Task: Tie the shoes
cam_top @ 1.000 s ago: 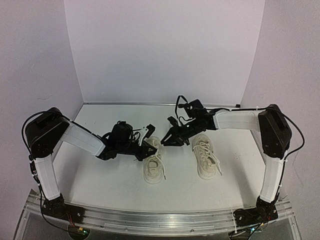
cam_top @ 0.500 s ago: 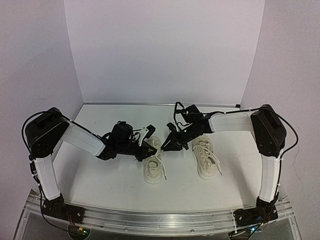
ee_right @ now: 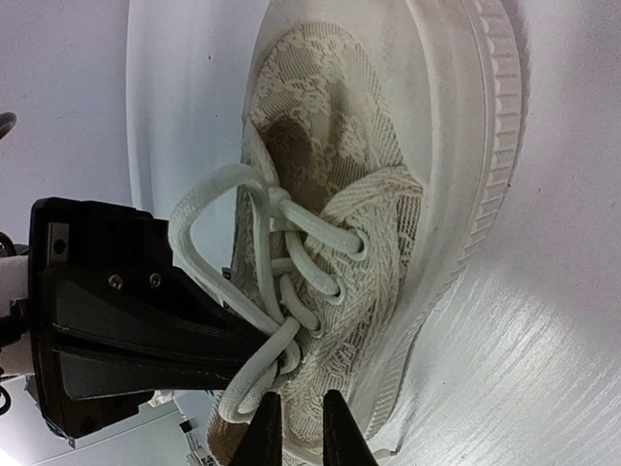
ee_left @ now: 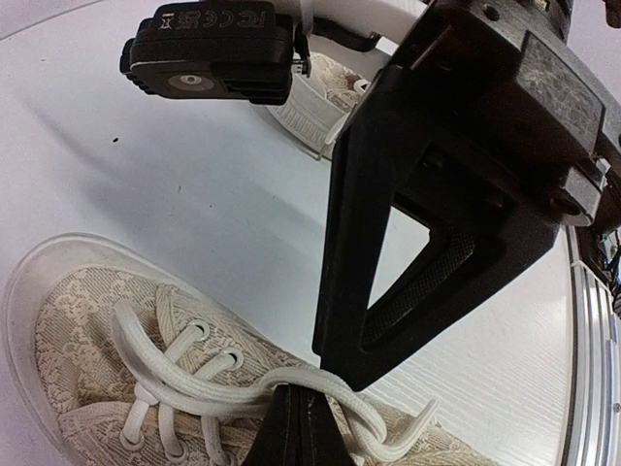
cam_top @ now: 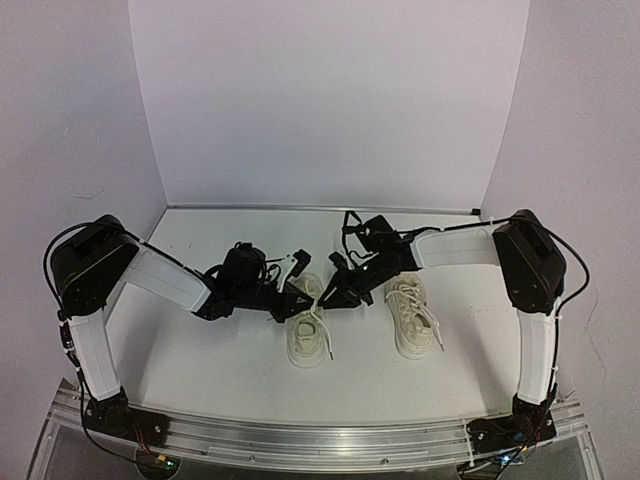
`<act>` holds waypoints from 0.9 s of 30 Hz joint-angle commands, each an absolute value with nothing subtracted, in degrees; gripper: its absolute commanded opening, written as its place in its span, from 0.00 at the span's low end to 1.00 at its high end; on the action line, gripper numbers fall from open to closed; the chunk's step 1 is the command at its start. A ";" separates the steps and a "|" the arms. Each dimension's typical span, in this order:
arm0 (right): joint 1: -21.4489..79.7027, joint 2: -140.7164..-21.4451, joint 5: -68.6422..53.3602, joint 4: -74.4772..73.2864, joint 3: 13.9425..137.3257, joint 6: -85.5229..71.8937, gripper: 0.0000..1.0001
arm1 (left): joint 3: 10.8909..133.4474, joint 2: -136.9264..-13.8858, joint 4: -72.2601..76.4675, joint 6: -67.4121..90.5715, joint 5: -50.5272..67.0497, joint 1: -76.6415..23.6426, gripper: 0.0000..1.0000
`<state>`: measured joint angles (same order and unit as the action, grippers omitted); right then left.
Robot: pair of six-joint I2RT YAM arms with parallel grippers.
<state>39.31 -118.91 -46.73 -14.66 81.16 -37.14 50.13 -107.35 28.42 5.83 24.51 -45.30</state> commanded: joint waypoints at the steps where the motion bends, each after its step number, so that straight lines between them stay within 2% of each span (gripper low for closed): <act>1: 39.69 -119.09 -45.64 -14.40 83.58 -37.79 0.15 | 51.15 -107.49 27.34 4.92 25.90 -45.09 0.00; 27: 39.65 -116.20 -44.29 -12.80 83.05 -38.69 0.16 | 52.09 -107.73 25.98 3.87 26.45 -45.09 0.00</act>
<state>39.31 -118.78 -44.18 -14.22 81.62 -38.08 50.24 -107.35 27.38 5.15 25.21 -45.30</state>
